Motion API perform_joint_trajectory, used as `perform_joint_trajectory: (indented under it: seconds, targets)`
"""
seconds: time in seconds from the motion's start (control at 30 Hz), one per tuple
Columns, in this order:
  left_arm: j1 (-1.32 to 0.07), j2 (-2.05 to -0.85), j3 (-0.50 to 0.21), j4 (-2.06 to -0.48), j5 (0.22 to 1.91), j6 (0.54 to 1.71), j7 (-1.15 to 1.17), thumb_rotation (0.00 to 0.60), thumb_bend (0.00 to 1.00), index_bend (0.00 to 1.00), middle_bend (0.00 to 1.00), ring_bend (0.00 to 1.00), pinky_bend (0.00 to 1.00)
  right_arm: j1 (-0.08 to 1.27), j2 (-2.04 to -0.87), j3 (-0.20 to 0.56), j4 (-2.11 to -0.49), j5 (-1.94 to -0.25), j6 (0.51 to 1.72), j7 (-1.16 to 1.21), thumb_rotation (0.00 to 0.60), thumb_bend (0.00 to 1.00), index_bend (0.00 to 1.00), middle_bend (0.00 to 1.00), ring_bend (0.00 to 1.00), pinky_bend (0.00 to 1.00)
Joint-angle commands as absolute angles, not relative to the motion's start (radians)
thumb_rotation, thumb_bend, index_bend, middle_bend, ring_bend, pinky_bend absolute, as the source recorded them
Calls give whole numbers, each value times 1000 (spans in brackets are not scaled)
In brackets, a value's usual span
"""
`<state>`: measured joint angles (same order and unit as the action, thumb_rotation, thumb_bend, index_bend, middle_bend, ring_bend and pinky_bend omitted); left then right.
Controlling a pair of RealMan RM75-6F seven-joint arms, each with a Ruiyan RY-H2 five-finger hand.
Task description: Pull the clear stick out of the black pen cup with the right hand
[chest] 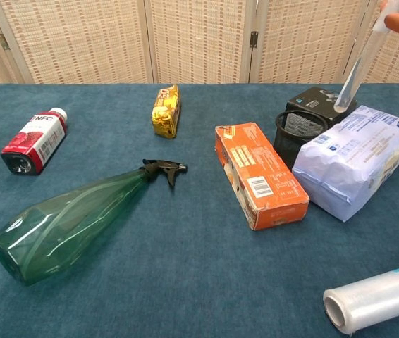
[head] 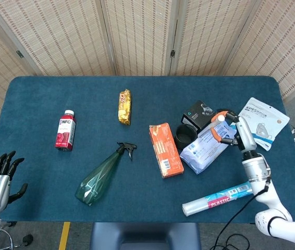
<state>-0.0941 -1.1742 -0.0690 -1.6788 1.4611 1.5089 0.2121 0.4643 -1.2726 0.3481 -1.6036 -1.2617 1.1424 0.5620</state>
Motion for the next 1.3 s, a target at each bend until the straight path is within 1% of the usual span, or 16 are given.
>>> perform_joint_trajectory:
  seconds: [0.03,0.1,0.23,0.4,0.47,0.93,1.3]
  targets:
    - [-94,-1174,-69,-1678,1461,1509,212,600,321,217,85,47,95,477,-1357,335,-1502,-1316,1272,357,600,477,655,436,189,126]
    - [-95,-1175,-69,-1678,1460,1508,212,600,320,216,85,47,95,478,-1362,337,-1507,-1310,1268,368,600,477,655,436,189,126]
    - [-95,-1176,-69,-1676,1460,1509,211,600,319,217,85,46,95,479,-1345,344,-1554,-1283,1222,448,600,477,655,436,189,126]
    - [-94,-1176,-69,-1674,1459,1509,207,600,321,217,85,47,95,480,-1297,362,-1638,-1232,1115,622,600,477,655,437,189,126]
    - [-94,-1176,-69,-1673,1456,1506,206,600,320,217,85,47,95,485,-1285,370,-1642,-1223,1086,667,600,477,655,438,189,126]
    - [-91,-1177,-66,-1670,1454,1509,206,600,320,217,85,47,95,582,-1397,380,-1510,-1162,1007,577,600,477,655,440,189,126]
    - [-93,-1182,-65,-1665,1452,1504,206,600,321,216,86,46,95,631,-1528,362,-1327,-1131,953,561,600,477,655,440,189,126]
